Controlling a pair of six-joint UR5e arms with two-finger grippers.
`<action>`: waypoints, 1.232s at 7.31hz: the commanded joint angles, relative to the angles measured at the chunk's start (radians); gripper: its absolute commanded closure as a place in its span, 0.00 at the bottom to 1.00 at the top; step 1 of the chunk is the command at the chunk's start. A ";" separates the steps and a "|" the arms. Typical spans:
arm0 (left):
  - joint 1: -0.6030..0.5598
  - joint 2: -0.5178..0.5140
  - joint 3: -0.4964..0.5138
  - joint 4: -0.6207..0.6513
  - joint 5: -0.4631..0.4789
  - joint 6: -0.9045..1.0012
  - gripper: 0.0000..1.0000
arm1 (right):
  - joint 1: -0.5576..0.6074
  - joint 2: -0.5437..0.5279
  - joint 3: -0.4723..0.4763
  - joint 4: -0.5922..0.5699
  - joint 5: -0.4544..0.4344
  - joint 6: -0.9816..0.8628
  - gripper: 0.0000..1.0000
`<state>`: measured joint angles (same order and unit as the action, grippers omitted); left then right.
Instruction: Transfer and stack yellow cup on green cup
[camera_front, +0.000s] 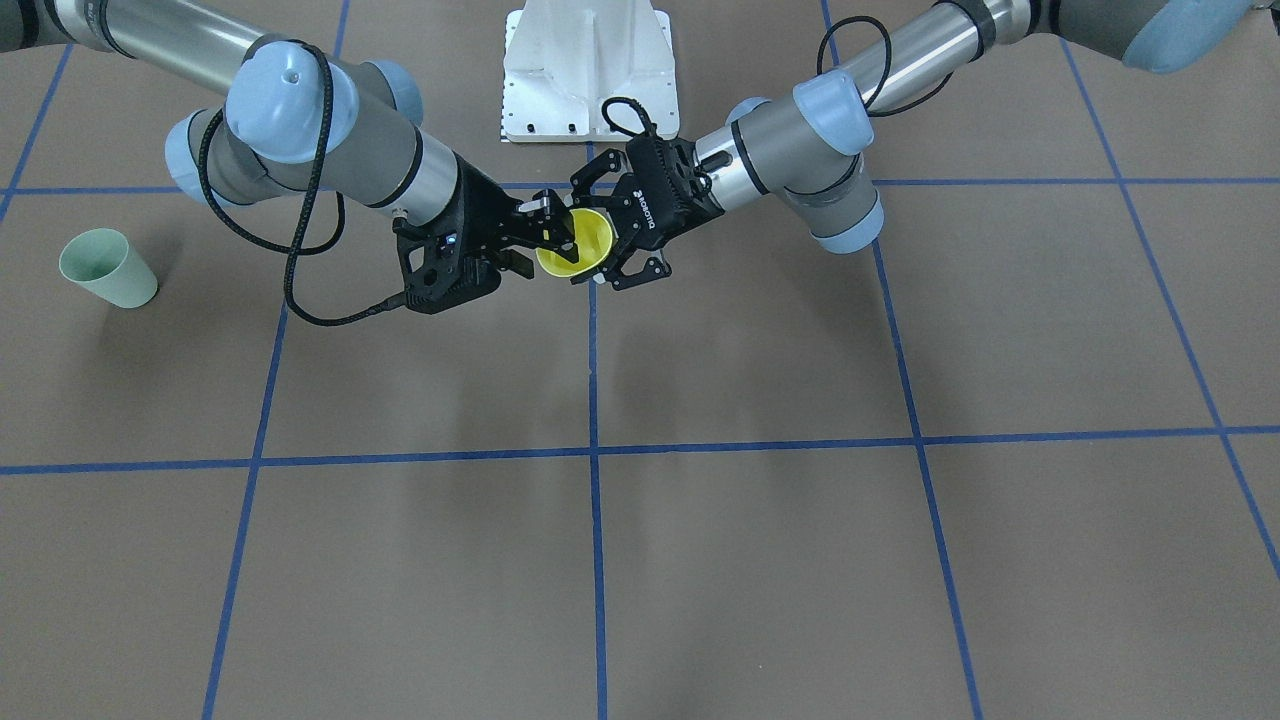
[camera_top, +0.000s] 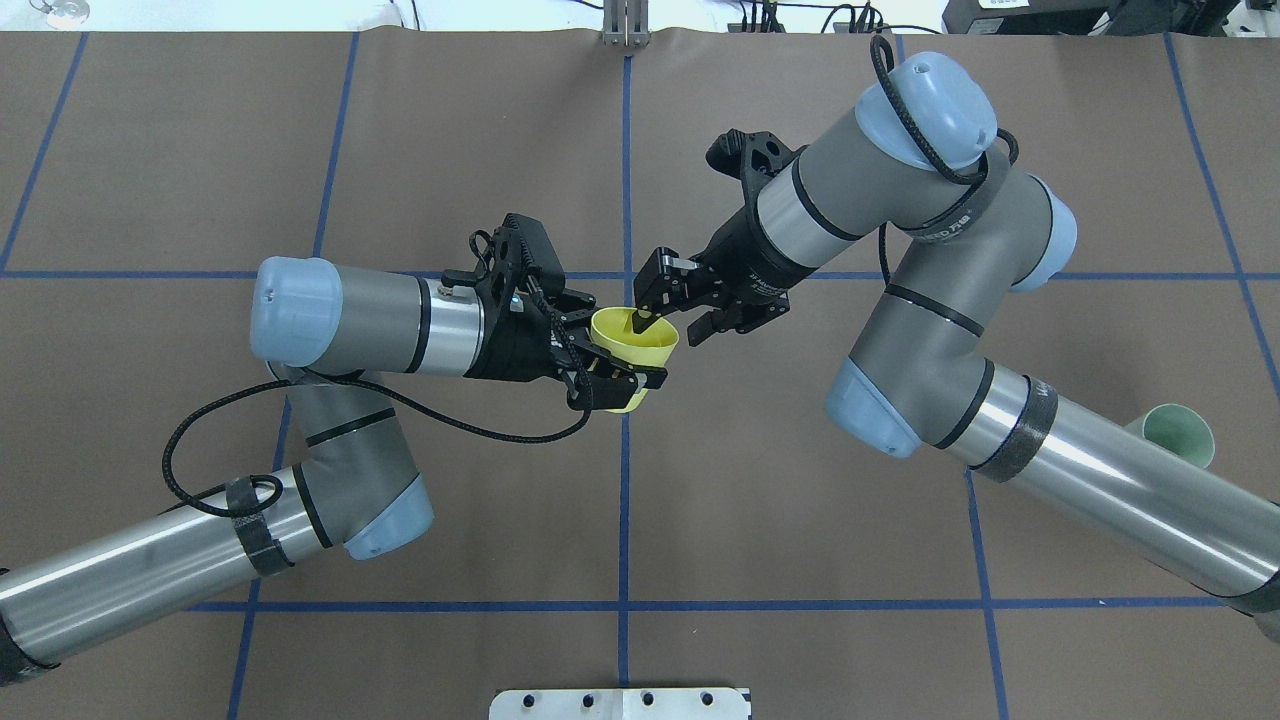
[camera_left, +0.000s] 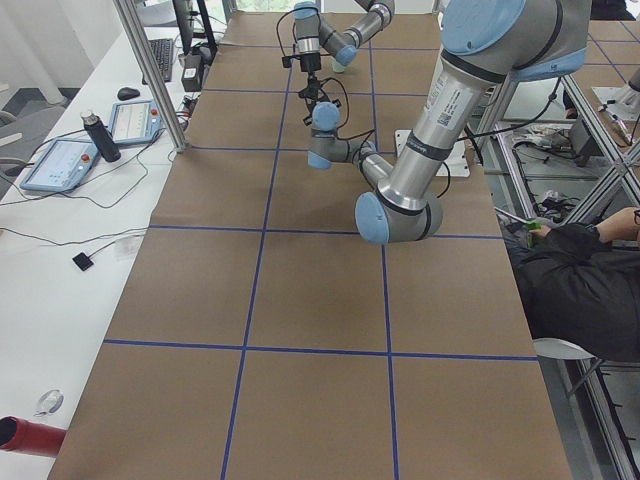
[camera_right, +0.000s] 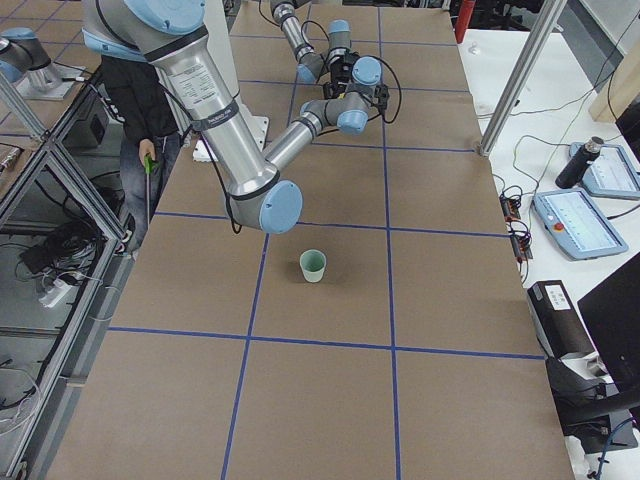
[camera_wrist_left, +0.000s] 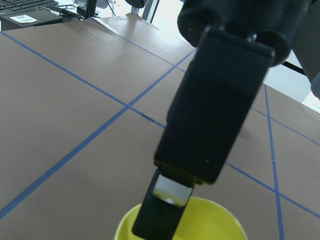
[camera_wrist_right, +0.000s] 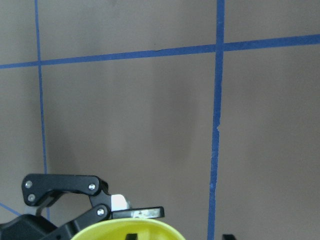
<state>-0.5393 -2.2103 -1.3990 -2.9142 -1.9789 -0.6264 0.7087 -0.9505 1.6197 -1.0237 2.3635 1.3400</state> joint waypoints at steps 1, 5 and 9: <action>-0.001 -0.014 0.012 -0.002 0.000 0.001 0.76 | 0.000 -0.001 0.000 0.001 0.003 0.001 0.52; -0.002 -0.014 0.008 -0.005 -0.001 -0.004 0.77 | 0.003 -0.010 0.000 0.001 0.008 -0.001 0.54; -0.004 -0.012 0.008 -0.005 -0.001 -0.007 0.78 | 0.011 -0.017 0.006 0.001 0.023 -0.002 0.67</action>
<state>-0.5433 -2.2230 -1.3913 -2.9191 -1.9804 -0.6328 0.7164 -0.9672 1.6242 -1.0243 2.3846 1.3377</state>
